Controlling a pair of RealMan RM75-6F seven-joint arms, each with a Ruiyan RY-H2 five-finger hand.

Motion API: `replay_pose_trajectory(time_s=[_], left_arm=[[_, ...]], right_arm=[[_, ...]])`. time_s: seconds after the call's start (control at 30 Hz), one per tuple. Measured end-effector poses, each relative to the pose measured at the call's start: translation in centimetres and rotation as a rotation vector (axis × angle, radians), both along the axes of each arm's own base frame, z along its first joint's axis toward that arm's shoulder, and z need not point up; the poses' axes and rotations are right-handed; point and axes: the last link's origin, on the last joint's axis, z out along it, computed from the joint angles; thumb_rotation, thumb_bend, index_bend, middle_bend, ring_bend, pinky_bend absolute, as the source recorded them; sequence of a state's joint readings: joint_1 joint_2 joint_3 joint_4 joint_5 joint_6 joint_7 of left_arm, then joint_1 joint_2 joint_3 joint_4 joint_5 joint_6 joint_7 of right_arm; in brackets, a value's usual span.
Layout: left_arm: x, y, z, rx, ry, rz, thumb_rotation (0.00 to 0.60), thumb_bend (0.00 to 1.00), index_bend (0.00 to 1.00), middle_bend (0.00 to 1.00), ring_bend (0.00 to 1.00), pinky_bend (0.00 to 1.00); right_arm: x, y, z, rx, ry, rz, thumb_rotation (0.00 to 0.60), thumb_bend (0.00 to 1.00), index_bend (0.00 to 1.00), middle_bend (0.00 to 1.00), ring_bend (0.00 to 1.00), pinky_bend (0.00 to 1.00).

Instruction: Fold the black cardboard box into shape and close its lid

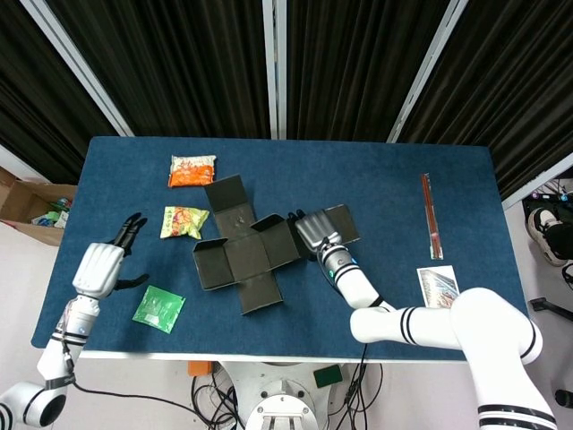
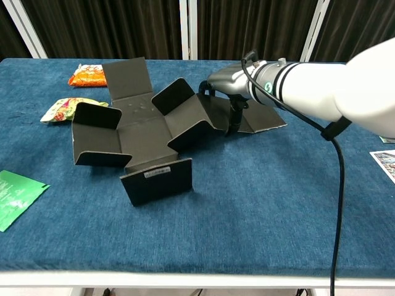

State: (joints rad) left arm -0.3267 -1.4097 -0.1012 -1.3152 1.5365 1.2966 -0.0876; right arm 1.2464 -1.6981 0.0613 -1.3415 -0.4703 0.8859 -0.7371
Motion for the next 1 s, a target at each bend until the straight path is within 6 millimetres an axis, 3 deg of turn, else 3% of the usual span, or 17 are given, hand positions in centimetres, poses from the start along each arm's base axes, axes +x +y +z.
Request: replay_pose_trajectory(time_s=[0.43,0.7,0.83,1.0], left_arm=[[3.0,3.9,-6.3,-0.004,0.202,0.018,0.6,0.1,0.0,0.0,0.5,0.83],[3.8,4.4,-7.6,0.003,0.243,-0.008,0.6,0.09,0.0,0.0,0.5,0.83],[4.6,4.4,-8.2,-0.024,0.148,-0.006,0.6,0.09,0.0,0.0,0.5,0.83],[6.3,4.3,-9.0,-0.096,-0.114,-0.006,0.6,0.09,0.0,0.0,0.5,0.83]], right_arm=[[0.6,0.1,-0.5,-0.01,-0.001,-0.006,0.6,0.39,0.56,0.48,0.71,1.0],[0.6,0.0,-0.7,-0.014,0.003,-0.01,0.6,0.39,0.56,0.48,0.71,1.0],[0.7,0.0,-0.7,-0.02,0.006,0.011,0.6,0.39,0.56,0.48,0.71,1.0],[1.3,0.0,-0.6,-0.04,0.049,0.098,0.6,0.39,0.56,0.48,0.71,1.0]])
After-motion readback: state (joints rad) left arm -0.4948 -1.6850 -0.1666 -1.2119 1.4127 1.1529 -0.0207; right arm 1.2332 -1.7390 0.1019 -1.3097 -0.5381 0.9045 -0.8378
